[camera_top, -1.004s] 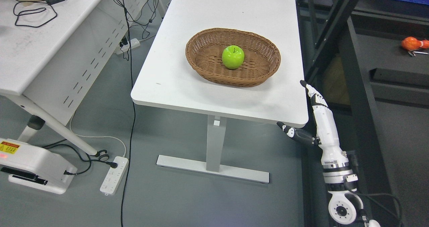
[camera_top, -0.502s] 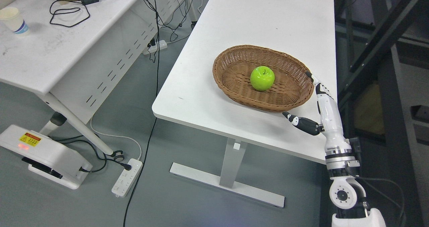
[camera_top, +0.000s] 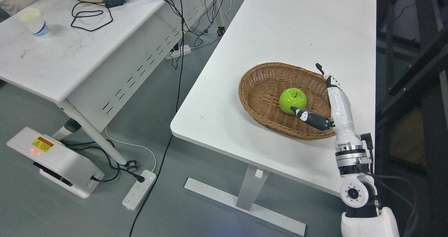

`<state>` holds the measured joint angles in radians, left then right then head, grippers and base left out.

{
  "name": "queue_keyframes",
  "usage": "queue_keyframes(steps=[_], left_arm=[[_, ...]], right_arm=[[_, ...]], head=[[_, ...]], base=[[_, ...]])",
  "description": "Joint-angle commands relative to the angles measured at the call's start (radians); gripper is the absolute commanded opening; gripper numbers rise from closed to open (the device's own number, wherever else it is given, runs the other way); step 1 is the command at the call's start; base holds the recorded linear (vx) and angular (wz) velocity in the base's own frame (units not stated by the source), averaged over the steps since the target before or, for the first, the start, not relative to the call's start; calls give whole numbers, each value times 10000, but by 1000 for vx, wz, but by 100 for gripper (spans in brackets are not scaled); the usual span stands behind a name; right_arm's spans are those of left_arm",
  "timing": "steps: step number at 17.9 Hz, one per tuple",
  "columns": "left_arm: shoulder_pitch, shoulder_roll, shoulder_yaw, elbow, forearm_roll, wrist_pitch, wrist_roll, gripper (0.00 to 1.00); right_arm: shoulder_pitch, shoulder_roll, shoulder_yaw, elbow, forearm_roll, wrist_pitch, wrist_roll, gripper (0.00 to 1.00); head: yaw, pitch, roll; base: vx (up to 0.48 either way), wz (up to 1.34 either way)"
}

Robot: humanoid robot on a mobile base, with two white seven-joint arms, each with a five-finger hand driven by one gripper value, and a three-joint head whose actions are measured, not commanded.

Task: Place green apple on left shelf middle layer
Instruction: 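Reach the right hand over the basket down to the green apple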

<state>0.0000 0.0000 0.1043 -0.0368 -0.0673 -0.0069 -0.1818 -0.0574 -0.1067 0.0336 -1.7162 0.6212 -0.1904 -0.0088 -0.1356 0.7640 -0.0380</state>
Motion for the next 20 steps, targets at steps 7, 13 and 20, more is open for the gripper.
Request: queue_keyframes(steps=[7, 13, 20], left_arm=[[-215, 175, 0, 0, -2, -7, -8, 100], [-215, 175, 0, 0, -2, -7, -8, 100], [-215, 175, 0, 0, 13, -7, -8, 100]], right_arm=[[-1650, 147, 1918, 2358, 1992, 324, 42, 96], [-2432, -482, 2563, 3906, 2854, 308, 287, 96], [-2556, -1432, 2625, 4138, 2854, 217, 302, 96]], head=[[0, 0, 0], [0, 0, 0], [0, 0, 0]], base=[[84, 24], [31, 0], [0, 0]])
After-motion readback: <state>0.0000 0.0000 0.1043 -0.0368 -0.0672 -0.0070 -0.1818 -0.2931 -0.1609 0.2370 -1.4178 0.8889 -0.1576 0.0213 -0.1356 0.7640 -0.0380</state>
